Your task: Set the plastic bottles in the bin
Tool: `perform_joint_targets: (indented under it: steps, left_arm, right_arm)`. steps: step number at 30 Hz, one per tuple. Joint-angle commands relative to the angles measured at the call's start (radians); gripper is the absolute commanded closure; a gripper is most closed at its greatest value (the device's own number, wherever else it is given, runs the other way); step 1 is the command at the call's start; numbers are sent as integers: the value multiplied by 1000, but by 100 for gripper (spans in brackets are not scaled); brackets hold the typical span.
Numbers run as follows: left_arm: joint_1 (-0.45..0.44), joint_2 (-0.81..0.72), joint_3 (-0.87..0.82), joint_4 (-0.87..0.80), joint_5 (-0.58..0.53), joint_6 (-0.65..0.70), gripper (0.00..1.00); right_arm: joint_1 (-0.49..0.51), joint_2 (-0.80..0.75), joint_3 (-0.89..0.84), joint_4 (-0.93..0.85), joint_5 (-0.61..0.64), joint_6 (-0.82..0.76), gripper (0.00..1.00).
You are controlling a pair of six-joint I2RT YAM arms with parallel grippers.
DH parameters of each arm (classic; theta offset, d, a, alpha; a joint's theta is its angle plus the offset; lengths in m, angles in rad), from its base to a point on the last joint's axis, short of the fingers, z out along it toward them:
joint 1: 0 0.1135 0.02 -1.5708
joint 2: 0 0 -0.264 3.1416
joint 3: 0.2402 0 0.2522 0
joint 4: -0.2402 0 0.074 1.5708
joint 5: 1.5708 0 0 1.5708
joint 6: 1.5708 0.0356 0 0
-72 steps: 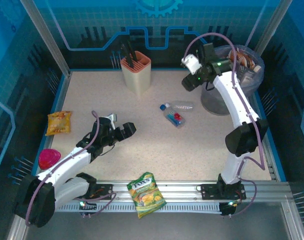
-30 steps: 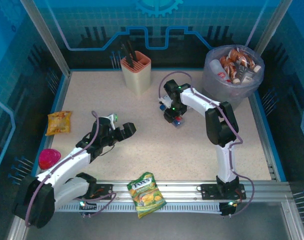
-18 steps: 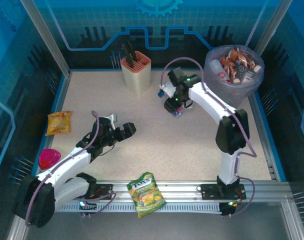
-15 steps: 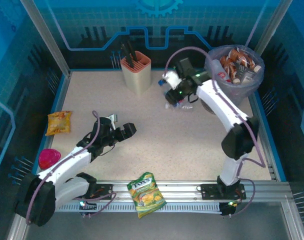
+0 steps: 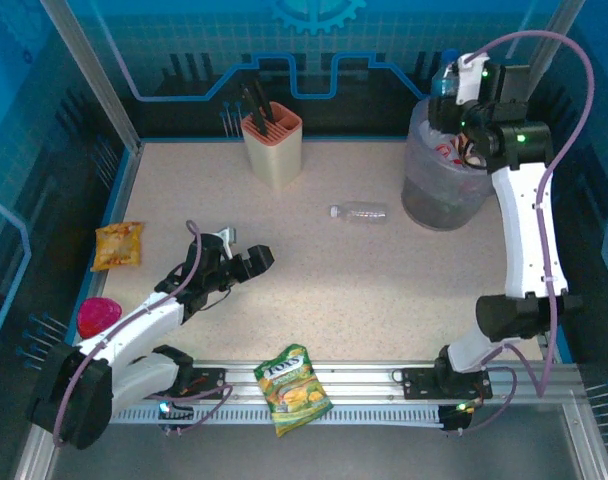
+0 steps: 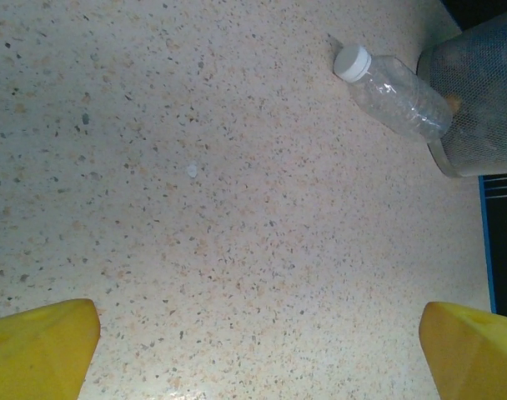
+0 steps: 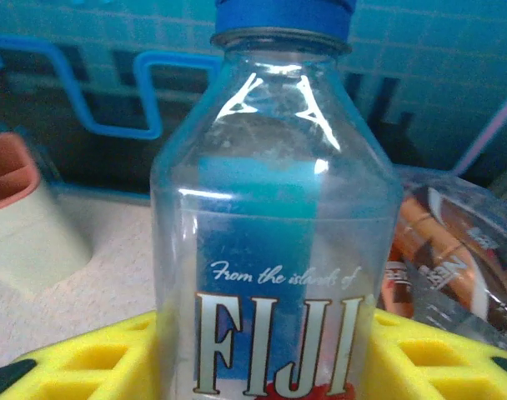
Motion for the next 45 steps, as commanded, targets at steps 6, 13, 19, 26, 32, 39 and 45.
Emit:
perform_joint_targets:
  steps: [6,13,19,26,32,39,45]
  left_arm:
    - [11,-29,27,-24,26,17,1]
    - [11,-41,25,-37,21,17,1]
    - [11,-30,29,-34,27,15,1]
    - [11,-35,26,-35,28,15,1]
    - [11,-30,26,-32,26,17,1]
    - [11,-29,23,-30,30,14,1]
    - [11,-44,22,-40,21,18,1]
  right_arm:
    - [-93,234,192,-8,8,187,44]
    - [-111,283,146,-4,-96,292,39]
    - [-139,226,-12,119,-167,398,30]
    - [-141,194,-29,132,-150,354,12]
    - [-129,178,-8,135,-99,259,21]
    - [-113,258,43,63,-78,198,34]
    - [-112,286,-15,79,-139,219,43]
